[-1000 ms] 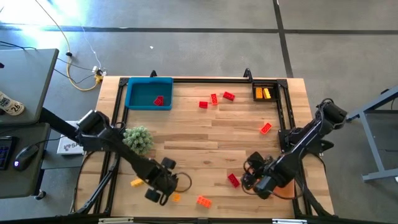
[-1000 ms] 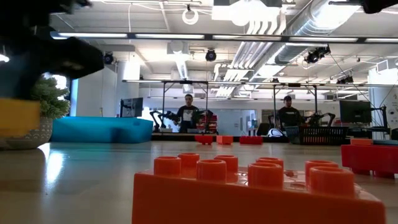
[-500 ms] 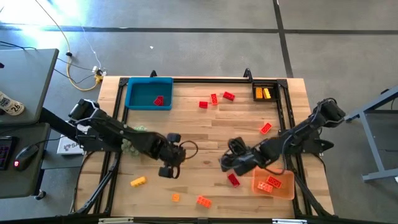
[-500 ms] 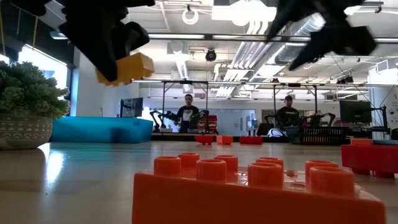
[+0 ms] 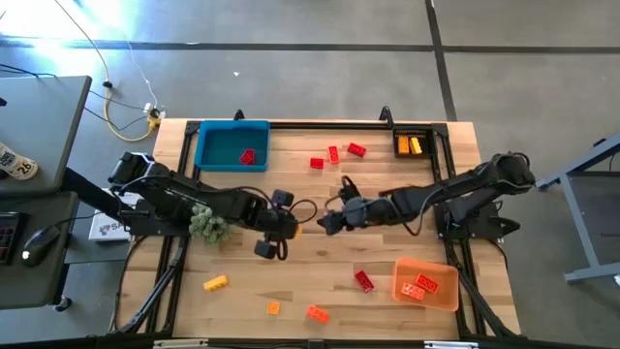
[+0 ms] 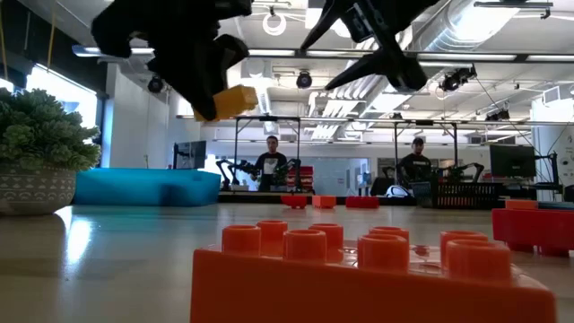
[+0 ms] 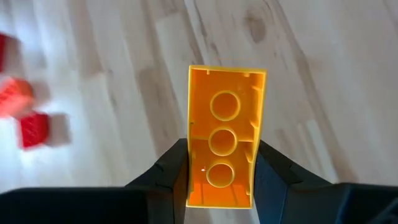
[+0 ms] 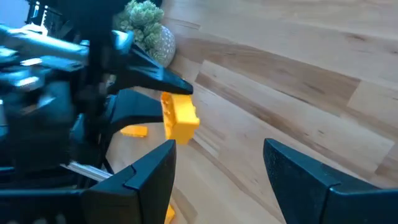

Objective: Sort & place blocks by color
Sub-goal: Put the yellow game piece into the black bin

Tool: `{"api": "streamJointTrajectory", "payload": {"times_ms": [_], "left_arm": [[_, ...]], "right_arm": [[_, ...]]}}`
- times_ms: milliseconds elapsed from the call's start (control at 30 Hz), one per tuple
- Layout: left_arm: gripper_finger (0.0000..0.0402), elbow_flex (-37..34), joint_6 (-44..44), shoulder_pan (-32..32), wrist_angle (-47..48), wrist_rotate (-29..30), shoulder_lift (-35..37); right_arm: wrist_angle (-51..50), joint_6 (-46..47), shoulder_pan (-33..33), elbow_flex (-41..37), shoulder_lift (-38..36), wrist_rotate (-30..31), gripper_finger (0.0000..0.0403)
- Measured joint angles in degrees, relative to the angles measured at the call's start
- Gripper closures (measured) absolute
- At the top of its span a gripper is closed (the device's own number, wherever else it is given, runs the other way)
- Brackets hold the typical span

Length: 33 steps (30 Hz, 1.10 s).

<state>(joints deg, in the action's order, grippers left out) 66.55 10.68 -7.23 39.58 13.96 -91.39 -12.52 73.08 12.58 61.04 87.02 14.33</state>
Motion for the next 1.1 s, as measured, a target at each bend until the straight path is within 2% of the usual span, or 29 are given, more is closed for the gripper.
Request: {"api": "streamJointTrajectory", "payload": {"times_ms": [267,400,600,800,933,1100], "left_arm": [[0.0297,5.7,12.9,3.1,-0.9,2.7,0.0],[0.0297,7.3,18.2,4.4,-0.9,3.4,0.0],[0.0297,7.4,20.0,5.4,-1.1,3.1,0.0],[0.0297,7.4,21.1,5.4,-8.4,2.8,0.0],[0.0297,7.5,21.1,5.5,-9.4,3.1,0.0],[0.0297,7.5,21.1,5.8,-10.5,3.8,0.0]], "right_arm": [[1.3,-2.0,-4.6,0.0,0.0,-7.5,0.0174],[4.8,-4.4,-5.8,0.0,0.0,-8.9,0.0174],[8.2,-4.6,-6.9,0.0,0.0,-8.7,0.0174],[8.1,-3.9,-8.2,0.0,0.0,-8.9,0.0174],[8.1,-2.7,-8.5,0.0,0.0,-9.9,0.0176],[8.1,-1.5,-8.5,0.0,0.0,-11.1,0.0214]]}}
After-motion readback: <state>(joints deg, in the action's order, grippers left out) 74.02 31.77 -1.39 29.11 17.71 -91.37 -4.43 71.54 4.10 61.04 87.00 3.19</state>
